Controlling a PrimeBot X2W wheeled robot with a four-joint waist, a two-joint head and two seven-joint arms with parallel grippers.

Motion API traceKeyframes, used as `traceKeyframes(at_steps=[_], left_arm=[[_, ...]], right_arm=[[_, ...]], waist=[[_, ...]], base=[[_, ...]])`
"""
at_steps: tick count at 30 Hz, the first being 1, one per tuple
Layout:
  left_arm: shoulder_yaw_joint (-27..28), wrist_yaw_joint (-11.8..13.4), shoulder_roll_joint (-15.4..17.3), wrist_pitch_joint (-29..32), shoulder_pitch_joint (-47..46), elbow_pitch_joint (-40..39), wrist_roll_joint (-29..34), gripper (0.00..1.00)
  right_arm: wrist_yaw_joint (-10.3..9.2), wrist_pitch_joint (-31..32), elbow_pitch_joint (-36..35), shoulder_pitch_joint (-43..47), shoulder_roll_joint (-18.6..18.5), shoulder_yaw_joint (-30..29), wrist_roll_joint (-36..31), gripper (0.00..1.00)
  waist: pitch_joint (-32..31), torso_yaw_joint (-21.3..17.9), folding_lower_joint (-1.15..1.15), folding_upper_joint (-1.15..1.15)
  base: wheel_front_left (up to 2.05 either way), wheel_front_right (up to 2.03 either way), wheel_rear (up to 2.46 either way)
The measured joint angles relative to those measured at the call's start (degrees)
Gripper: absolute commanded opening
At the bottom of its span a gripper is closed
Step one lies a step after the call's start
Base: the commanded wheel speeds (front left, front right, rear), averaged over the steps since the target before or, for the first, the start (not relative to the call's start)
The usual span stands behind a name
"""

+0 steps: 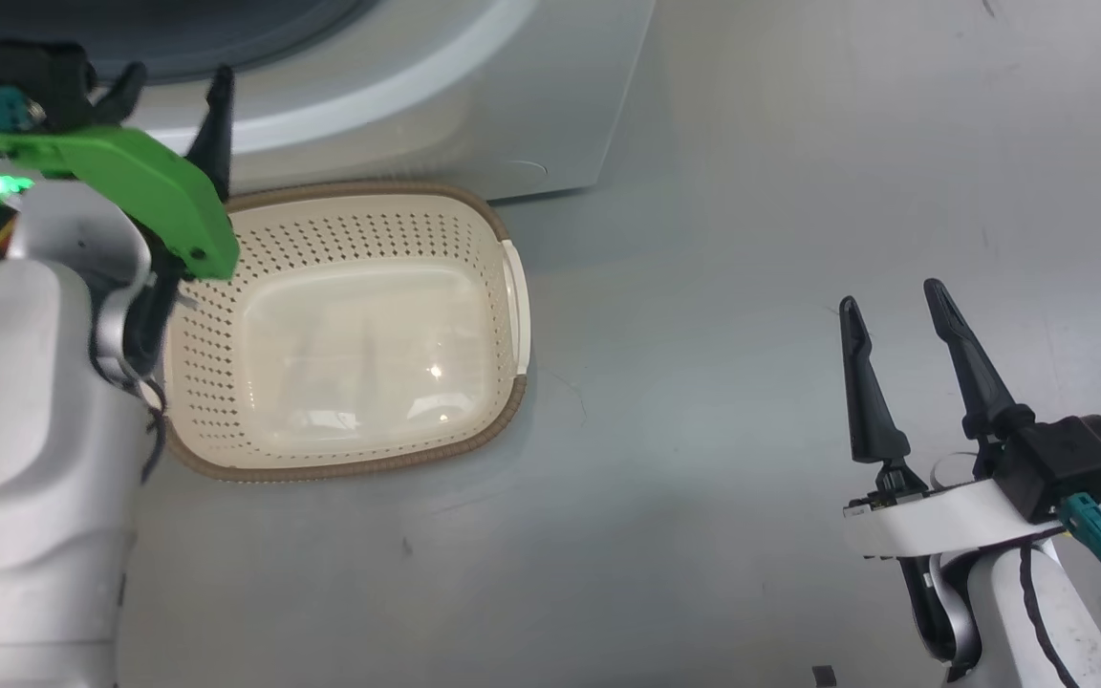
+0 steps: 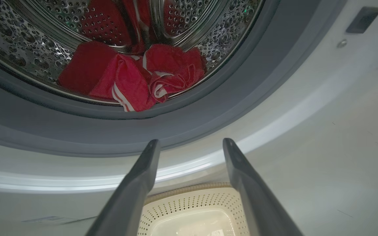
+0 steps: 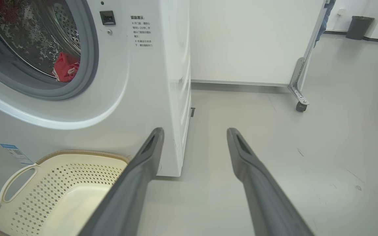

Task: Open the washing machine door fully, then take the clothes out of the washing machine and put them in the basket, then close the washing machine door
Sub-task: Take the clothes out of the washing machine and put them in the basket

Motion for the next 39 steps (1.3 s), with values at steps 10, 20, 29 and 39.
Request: traceKeyframes(at_steps=[10,20,29,39], left_arm=[[2.89,-0.07,5.09,6.13,-12.7,2.58,-0.52,1.0],[3.79,-0.58,9.84,10.44,-20.99,5.05,-0.43,1.0],[4.32,-0.74,12.6,12.94,-28.91,5.55,0.27,1.0],[4.54,-0.74,16.48,17.06,-34.57,8.82,1.44,1.0]], right_arm=[[0.56,0.0,-0.05,-4.94,0.13,1.6,1.38,1.0],[1.05,0.0,0.91,-7.99,0.41,3.38,3.39,1.0],[1.0,0.0,1.16,-9.93,0.49,5.5,7.14,1.0],[0.41,0.0,1.96,-12.19,0.57,8.42,10.36,1.0]], waist=[[7.58,-3.61,0.0,0.0],[13.04,-8.34,0.01,0.0],[17.01,-11.98,0.0,0.0],[20.44,-16.0,0.0,0.0]], base=[[0.0,0.0,0.0],[0.0,0.0,0.0],[0.0,0.0,0.0],[0.0,0.0,0.0]])
